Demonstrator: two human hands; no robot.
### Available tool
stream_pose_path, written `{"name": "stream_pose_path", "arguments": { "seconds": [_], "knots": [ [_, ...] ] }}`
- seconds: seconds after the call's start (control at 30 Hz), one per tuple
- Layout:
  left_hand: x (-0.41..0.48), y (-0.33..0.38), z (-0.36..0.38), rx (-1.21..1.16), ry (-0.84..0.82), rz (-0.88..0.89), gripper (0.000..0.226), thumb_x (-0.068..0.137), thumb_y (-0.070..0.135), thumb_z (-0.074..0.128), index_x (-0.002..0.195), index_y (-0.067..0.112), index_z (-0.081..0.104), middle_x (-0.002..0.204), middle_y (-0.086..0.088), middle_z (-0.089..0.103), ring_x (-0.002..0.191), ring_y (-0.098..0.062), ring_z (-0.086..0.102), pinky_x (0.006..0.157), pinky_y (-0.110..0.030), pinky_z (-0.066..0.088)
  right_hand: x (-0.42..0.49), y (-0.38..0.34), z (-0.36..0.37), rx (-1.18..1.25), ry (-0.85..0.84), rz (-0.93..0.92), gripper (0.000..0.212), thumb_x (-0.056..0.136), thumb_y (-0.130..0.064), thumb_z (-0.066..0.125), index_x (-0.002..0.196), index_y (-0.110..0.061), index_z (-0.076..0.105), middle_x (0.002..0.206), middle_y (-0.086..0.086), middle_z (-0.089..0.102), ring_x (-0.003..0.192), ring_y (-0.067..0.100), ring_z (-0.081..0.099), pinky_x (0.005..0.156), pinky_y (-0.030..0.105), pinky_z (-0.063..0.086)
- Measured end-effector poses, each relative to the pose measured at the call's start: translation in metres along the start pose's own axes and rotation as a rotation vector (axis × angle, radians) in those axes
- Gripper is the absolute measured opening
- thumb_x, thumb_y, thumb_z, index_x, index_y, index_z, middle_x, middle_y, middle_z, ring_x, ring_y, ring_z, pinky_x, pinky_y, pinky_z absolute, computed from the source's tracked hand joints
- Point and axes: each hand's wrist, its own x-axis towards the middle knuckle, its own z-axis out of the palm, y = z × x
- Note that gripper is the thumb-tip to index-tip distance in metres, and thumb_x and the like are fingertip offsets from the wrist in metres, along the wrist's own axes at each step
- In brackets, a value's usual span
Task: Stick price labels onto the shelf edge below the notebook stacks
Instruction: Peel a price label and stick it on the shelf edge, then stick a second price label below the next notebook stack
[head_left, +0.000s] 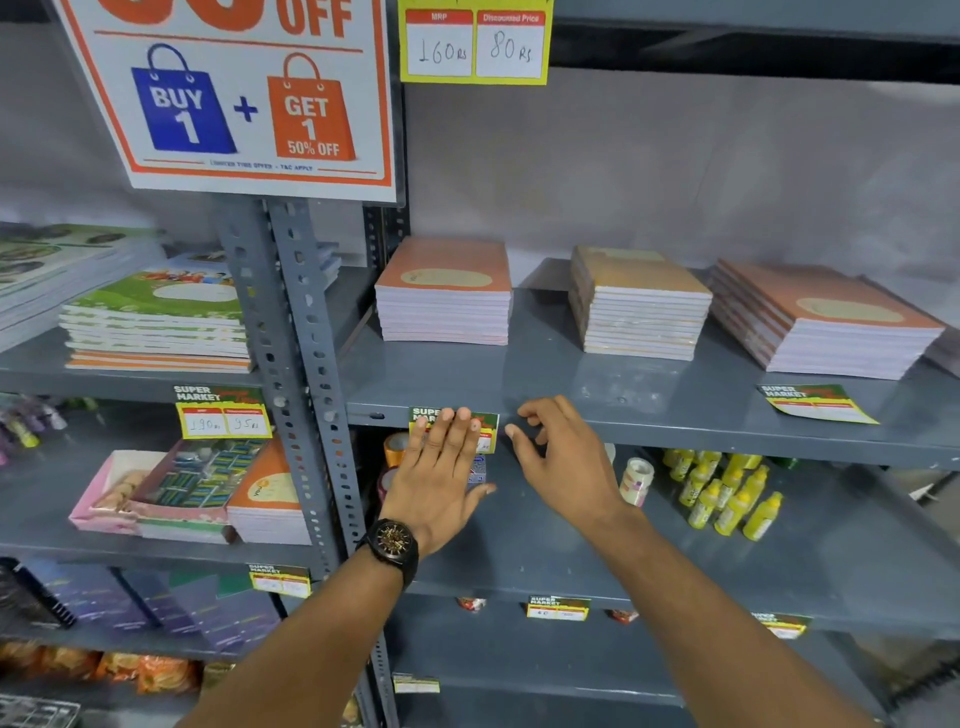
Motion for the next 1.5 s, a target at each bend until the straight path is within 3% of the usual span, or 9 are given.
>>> {"name": "stream_pose_path", "arguments": {
  "seconds": [0.4,0.6,0.8,0.97,1.07,1.2,1.23,1.33,1.5],
  "knots": [
    [-0.003,0.029,-0.017,-0.063,0.127,0.046,0.081,0.091,0.055,0.039,0.152,0.010,0.008,0.162,-0.013,-0.001,0.148,-0.035,0.002,0.115,-0.064,0.008,-0.017,0.011,-0.021,0.105,0.054,-0.058,0.013,0.091,-0.034,0.061,0.102,-0.029,0.060,0.094,-0.019,0.053,0.081,0.001,0.056,0.072,0.002,0.040],
    [0.054,0.102,-0.065,-0.347,0.268,0.152,0.058,0.091,0.038,0.048,0.144,0.020,0.033,0.153,-0.003,0.036,0.139,-0.023,0.033,0.111,-0.044,0.030,-0.027,0.070,-0.102,0.132,0.246,0.004,0.009,0.088,-0.022,0.064,0.092,-0.030,0.063,0.087,-0.013,0.062,0.078,0.002,0.062,0.073,0.014,0.048],
    [0.134,0.186,-0.109,-0.846,0.086,-0.065,0.031,0.090,0.035,0.052,0.118,0.024,0.060,0.120,0.001,0.064,0.106,-0.021,0.060,0.088,-0.035,0.049,-0.013,0.164,-0.206,0.079,0.390,0.250,0.014,0.083,-0.008,0.067,0.085,-0.022,0.066,0.085,0.003,0.067,0.071,0.003,0.059,0.071,0.024,0.051],
    [0.203,0.234,-0.108,-0.904,-0.174,-0.109,0.035,0.087,0.037,0.059,0.118,0.020,0.062,0.126,-0.002,0.062,0.110,-0.023,0.060,0.095,-0.037,0.047,0.005,0.239,-0.258,-0.111,0.106,0.443,0.019,0.082,-0.012,0.068,0.102,-0.011,0.069,0.107,0.013,0.068,0.093,0.026,0.063,0.076,0.025,0.040],
    [0.234,0.260,-0.097,-0.808,-0.362,-0.107,0.041,0.089,0.041,0.056,0.123,0.019,0.058,0.128,-0.006,0.062,0.110,-0.025,0.060,0.092,-0.032,0.047,0.012,0.267,-0.271,-0.112,-0.103,0.435,0.032,0.081,-0.015,0.070,0.113,-0.011,0.066,0.111,0.012,0.070,0.099,0.025,0.063,0.076,0.023,0.040],
    [0.256,0.286,-0.081,-0.702,-0.385,-0.074,0.017,0.091,0.042,0.051,0.097,0.027,0.059,0.125,-0.013,0.063,0.114,-0.033,0.058,0.095,-0.040,0.047,0.034,0.275,-0.277,-0.083,-0.235,0.368,0.044,0.077,-0.026,0.075,0.119,-0.016,0.065,0.118,0.003,0.068,0.107,0.021,0.063,0.085,0.026,0.044],
    [0.259,0.293,-0.078,-0.665,-0.405,-0.073,0.028,0.091,0.044,0.051,0.108,0.024,0.061,0.130,-0.010,0.061,0.118,-0.031,0.056,0.097,-0.039,0.046,0.039,0.277,-0.279,-0.066,-0.261,0.365,0.048,0.075,-0.027,0.076,0.121,-0.017,0.065,0.116,0.001,0.068,0.106,0.019,0.063,0.087,0.025,0.045],
    [0.266,0.306,-0.075,-0.659,-0.424,-0.114,0.051,0.088,0.044,0.057,0.134,0.022,0.051,0.135,0.000,0.058,0.120,-0.023,0.055,0.097,-0.029,0.043,0.050,0.284,-0.280,0.050,-0.311,0.389,0.045,0.069,-0.017,0.081,0.111,-0.018,0.068,0.104,0.001,0.070,0.096,0.017,0.065,0.085,0.028,0.050],
    [0.270,0.313,-0.085,-0.908,-0.350,-0.155,0.025,0.085,0.019,0.068,0.110,0.015,0.068,0.109,-0.004,0.068,0.099,-0.019,0.062,0.083,-0.026,0.049,0.049,0.287,-0.283,0.366,-0.296,0.424,0.020,0.072,0.000,0.078,0.087,-0.012,0.076,0.086,0.004,0.074,0.080,0.015,0.065,0.077,0.029,0.055]
  ]
}}
